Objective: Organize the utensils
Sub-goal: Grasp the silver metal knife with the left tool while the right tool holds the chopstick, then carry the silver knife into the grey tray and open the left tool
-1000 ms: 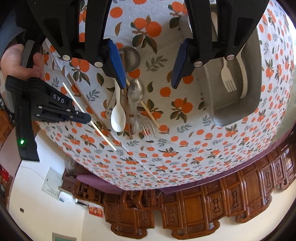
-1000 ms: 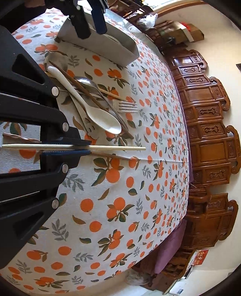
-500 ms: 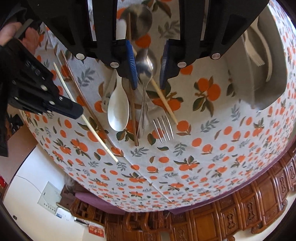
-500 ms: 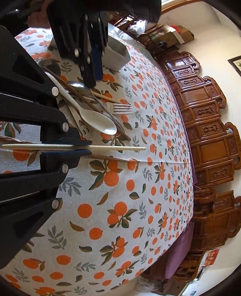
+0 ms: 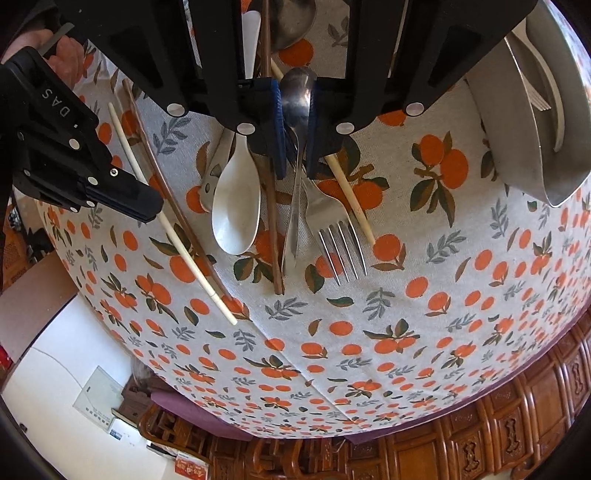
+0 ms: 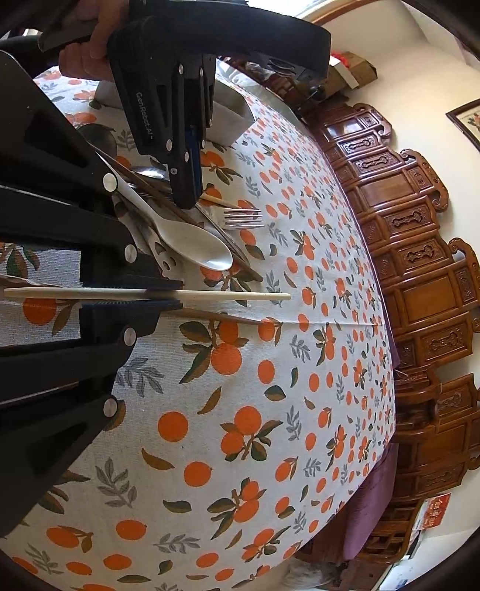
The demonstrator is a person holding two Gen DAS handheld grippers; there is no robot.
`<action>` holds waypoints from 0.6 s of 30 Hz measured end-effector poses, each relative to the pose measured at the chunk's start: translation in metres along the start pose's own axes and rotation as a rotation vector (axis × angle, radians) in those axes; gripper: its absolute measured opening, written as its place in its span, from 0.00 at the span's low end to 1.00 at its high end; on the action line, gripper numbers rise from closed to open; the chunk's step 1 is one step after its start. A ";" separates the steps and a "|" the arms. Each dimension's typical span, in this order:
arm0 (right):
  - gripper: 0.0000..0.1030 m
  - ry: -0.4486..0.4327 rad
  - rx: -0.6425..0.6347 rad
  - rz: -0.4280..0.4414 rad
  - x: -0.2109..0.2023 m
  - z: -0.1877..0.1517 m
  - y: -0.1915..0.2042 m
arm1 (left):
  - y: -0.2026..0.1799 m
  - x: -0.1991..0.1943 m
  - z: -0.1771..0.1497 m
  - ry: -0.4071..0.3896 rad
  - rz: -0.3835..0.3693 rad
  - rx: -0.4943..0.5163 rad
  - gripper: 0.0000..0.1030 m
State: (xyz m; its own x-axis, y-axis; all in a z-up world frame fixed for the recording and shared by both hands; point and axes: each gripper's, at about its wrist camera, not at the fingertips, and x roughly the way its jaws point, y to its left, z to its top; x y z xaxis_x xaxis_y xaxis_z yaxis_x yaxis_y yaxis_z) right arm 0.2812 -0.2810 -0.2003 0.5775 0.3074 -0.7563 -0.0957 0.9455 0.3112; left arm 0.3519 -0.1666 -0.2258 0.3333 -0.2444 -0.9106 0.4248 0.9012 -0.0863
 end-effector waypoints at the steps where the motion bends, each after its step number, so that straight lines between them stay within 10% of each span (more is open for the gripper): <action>1: 0.06 0.001 -0.002 0.001 0.000 0.000 0.001 | 0.000 -0.003 0.000 -0.006 0.011 0.006 0.02; 18: 0.06 -0.001 -0.046 -0.005 -0.003 -0.004 0.013 | 0.006 -0.056 -0.026 -0.088 0.044 -0.001 0.02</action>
State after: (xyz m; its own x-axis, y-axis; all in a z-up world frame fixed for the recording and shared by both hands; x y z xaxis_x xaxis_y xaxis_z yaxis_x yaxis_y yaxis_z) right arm 0.2748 -0.2697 -0.1966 0.5789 0.3027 -0.7571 -0.1298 0.9509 0.2810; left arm 0.3139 -0.1376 -0.1855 0.4240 -0.2352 -0.8746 0.4074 0.9120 -0.0478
